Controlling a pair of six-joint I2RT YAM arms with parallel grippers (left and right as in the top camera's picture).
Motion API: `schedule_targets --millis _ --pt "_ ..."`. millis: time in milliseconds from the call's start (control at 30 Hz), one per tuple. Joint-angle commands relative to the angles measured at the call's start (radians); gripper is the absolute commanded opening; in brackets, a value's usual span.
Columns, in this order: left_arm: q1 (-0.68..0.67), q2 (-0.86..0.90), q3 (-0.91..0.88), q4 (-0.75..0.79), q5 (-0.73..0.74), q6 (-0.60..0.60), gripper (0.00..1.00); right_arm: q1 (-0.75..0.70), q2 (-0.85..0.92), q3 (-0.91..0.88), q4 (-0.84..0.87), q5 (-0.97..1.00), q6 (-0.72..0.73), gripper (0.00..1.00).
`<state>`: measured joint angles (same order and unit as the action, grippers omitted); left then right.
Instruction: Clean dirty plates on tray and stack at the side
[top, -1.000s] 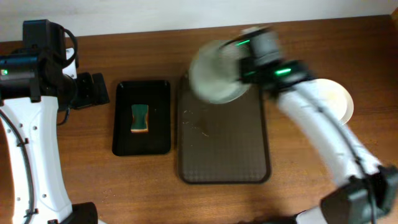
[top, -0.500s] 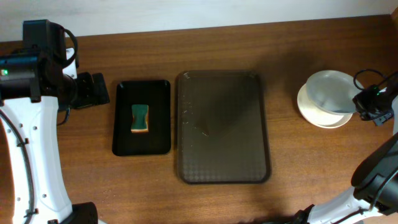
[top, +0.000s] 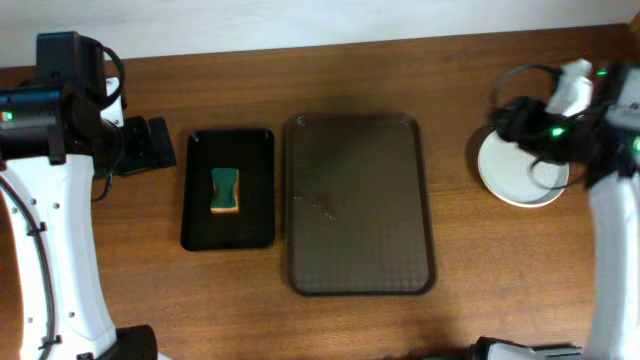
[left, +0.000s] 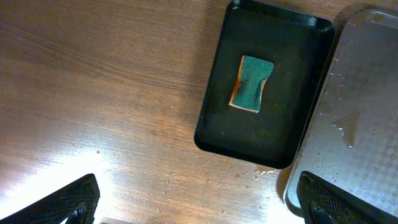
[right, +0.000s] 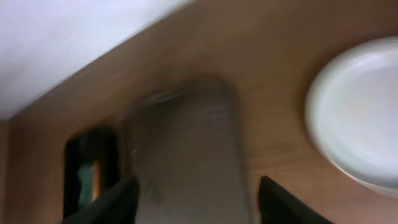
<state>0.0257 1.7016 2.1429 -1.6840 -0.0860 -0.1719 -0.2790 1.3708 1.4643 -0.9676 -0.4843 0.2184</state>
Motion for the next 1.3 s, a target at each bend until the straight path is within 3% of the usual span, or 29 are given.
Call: schedule_targets --millis 0,100,167,300,367,433,567,667,800,900,1033,1267 --pt "0.003 -0.019 0.005 -0.001 -0.008 0.006 1.0 0.179 -0.17 0.013 -0.005 -0.024 -0.072 0.98" --pt "0.003 -0.019 0.005 -0.001 -0.009 0.006 1.0 0.305 -0.246 0.013 -0.01 -0.019 -0.073 0.98" --pt "0.003 -0.019 0.005 -0.001 -0.008 0.006 1.0 0.306 -0.278 0.013 -0.049 0.069 -0.115 0.98" --pt "0.003 -0.019 0.005 -0.001 -0.008 0.006 1.0 0.282 -0.44 0.007 -0.159 0.213 -0.342 0.98" --pt "0.003 -0.019 0.005 -0.001 -0.008 0.006 1.0 0.282 -0.508 -0.024 -0.153 0.317 -0.345 0.98" --pt "0.003 -0.019 0.005 -0.001 -0.008 0.006 1.0 0.281 -0.595 -0.146 -0.021 0.395 -0.346 0.98" --pt "0.003 -0.019 0.005 -0.001 -0.008 0.006 1.0 0.278 -0.882 -0.657 0.411 0.429 -0.344 0.99" --pt "0.003 -0.019 0.005 -0.001 -0.008 0.006 1.0 0.278 -1.064 -0.967 0.56 0.428 -0.341 0.98" --pt "0.003 -0.019 0.005 -0.001 -0.008 0.006 1.0 0.278 -1.31 -1.231 0.682 0.402 -0.341 0.99" --pt "0.003 -0.019 0.005 -0.001 -0.008 0.006 1.0 0.278 -1.365 -1.316 0.75 0.402 -0.341 0.98" --pt "0.003 -0.019 0.005 -0.001 -0.008 0.006 1.0 0.279 -1.368 -1.461 0.987 0.402 -0.341 0.98" --pt "0.003 -0.019 0.005 -0.001 -0.008 0.006 1.0 0.279 -1.365 -1.459 0.896 0.403 -0.341 0.98"
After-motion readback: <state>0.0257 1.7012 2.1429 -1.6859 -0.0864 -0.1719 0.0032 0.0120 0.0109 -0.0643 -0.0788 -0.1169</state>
